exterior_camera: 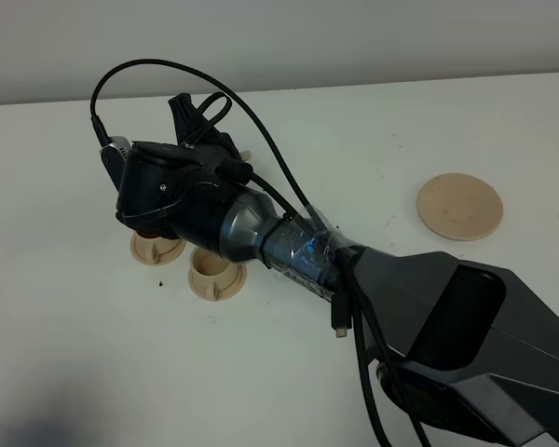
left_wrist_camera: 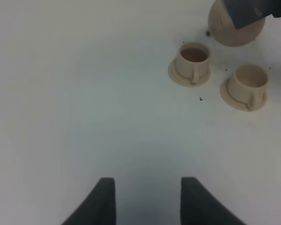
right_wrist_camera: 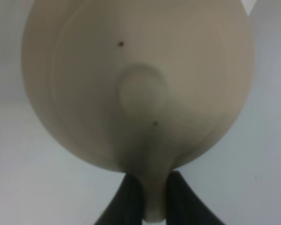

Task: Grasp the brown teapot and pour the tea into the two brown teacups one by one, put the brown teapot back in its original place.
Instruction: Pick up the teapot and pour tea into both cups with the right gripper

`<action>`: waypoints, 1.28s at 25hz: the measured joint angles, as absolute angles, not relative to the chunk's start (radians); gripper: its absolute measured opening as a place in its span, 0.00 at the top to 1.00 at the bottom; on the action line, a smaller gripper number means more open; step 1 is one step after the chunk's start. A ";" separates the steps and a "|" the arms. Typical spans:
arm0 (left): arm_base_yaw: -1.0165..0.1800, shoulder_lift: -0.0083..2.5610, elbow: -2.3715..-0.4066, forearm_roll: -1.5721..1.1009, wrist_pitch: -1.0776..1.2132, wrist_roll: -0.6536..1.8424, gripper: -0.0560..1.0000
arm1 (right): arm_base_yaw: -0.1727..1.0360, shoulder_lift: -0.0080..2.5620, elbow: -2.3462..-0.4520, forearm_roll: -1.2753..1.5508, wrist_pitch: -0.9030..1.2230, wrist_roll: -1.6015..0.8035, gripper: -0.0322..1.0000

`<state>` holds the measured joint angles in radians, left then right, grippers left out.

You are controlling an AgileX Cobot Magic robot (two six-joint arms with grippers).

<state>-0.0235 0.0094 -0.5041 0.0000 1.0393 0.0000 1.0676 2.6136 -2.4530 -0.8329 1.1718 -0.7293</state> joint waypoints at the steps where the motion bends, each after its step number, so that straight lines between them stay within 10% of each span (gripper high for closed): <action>1: -0.023 0.009 -0.504 0.000 1.039 0.000 0.59 | 1.067 2.614 -2.453 -0.827 1.173 -0.725 0.84; 32: -0.023 0.009 -0.504 0.000 1.039 0.000 0.59 | 0.833 2.614 -2.597 -0.176 1.237 -0.485 0.84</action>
<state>-0.0235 0.0094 -0.5041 0.0000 1.0393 0.0000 0.8334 2.6136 -2.5975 -0.1762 1.2373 -0.4853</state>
